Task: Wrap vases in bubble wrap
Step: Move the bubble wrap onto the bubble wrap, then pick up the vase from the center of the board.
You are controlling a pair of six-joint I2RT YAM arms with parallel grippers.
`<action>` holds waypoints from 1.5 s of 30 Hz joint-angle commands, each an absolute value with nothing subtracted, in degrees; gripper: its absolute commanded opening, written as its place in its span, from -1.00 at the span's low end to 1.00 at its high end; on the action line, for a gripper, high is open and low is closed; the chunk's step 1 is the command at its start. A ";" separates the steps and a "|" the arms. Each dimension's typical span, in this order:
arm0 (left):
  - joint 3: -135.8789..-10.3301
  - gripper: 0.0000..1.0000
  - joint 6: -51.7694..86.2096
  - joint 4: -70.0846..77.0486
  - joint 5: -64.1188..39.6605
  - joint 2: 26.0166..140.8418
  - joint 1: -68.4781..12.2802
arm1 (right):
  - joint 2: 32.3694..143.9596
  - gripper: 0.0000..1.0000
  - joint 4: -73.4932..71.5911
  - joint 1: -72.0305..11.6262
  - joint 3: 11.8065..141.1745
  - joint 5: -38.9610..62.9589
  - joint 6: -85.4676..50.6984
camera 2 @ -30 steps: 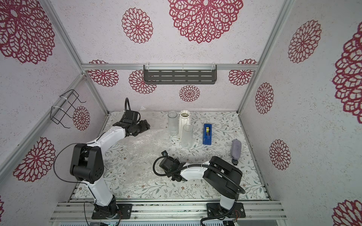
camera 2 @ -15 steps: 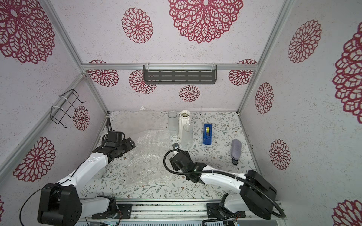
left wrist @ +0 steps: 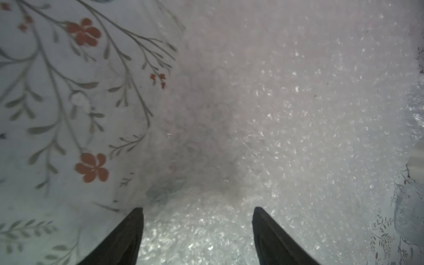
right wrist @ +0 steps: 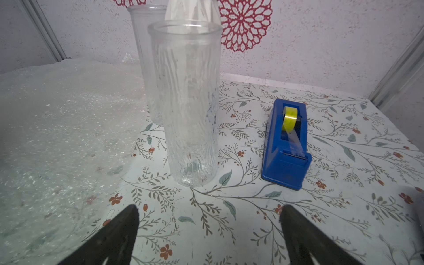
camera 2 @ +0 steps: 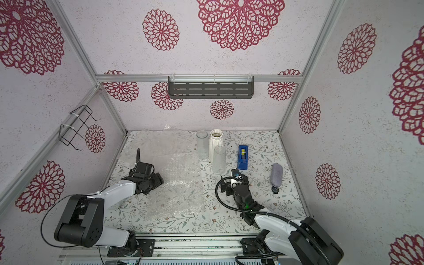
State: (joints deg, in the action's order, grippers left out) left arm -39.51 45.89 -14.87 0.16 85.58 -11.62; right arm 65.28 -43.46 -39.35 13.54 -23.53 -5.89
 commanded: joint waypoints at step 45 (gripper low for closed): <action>-34.74 0.78 43.51 -3.73 -3.42 77.42 -13.46 | 110.37 0.63 -90.83 -28.30 32.87 -2.86 -2.37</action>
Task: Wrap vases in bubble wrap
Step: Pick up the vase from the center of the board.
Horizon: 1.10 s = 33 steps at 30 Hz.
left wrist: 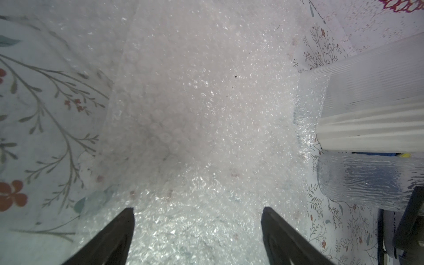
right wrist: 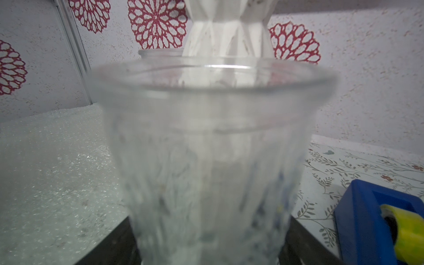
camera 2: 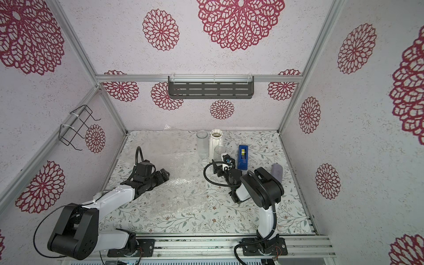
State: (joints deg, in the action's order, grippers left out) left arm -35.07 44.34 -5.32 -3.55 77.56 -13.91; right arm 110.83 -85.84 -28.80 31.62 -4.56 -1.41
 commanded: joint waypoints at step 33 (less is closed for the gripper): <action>-27.01 0.79 48.29 -14.49 4.69 53.14 -10.06 | 70.31 -0.01 -25.53 -48.45 37.02 -12.67 13.46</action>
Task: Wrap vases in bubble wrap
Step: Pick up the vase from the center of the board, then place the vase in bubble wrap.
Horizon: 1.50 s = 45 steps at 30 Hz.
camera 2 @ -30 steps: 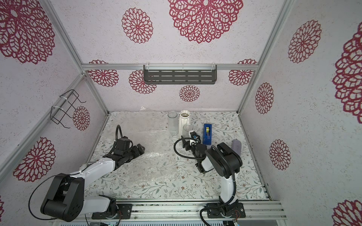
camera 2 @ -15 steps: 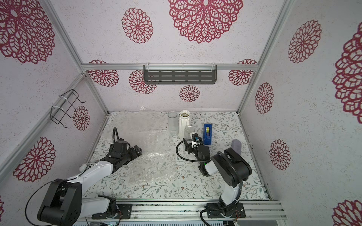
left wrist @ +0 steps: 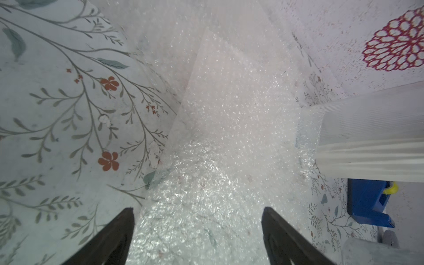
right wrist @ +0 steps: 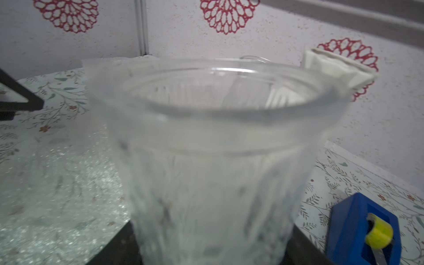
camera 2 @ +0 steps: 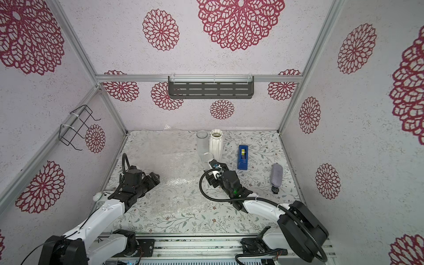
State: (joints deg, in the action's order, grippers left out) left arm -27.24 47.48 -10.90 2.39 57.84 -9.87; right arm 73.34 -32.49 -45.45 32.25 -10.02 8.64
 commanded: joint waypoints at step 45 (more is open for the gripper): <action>-24.69 0.91 46.63 -21.29 13.40 40.07 -9.49 | 108.24 0.97 9.35 -73.27 69.81 -27.45 40.54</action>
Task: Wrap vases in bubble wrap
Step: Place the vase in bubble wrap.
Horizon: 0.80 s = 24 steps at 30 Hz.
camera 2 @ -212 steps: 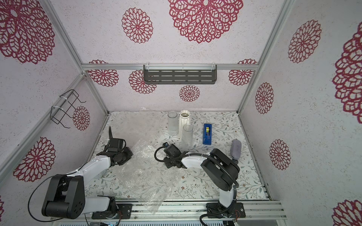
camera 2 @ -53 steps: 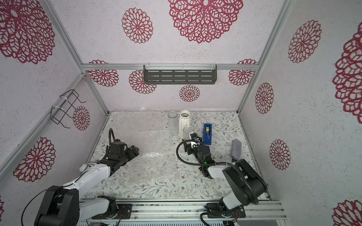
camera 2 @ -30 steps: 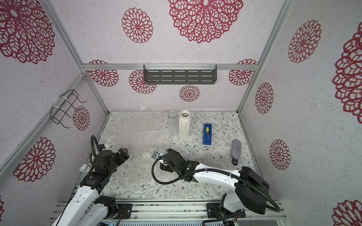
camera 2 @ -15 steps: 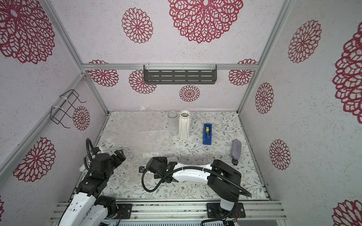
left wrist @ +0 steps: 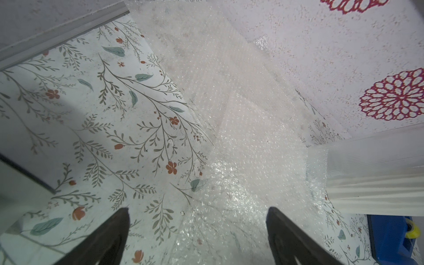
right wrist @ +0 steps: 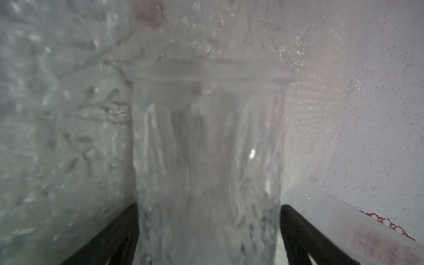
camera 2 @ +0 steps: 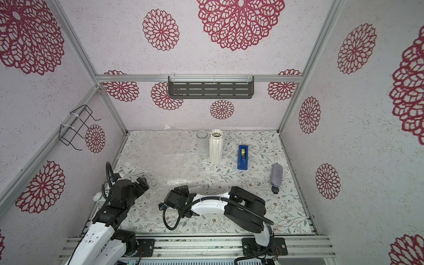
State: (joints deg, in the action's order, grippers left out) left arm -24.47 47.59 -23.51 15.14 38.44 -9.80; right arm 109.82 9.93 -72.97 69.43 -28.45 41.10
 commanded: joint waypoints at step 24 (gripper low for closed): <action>-25.04 0.73 56.87 -27.97 3.88 42.61 -27.70 | 68.83 0.96 9.21 -54.80 44.02 -16.21 -32.91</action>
State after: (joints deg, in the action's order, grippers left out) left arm -25.87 53.45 -29.17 4.69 42.41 -25.50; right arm 70.22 7.05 -57.39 45.10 -22.96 -15.46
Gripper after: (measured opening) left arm 0.871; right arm 0.977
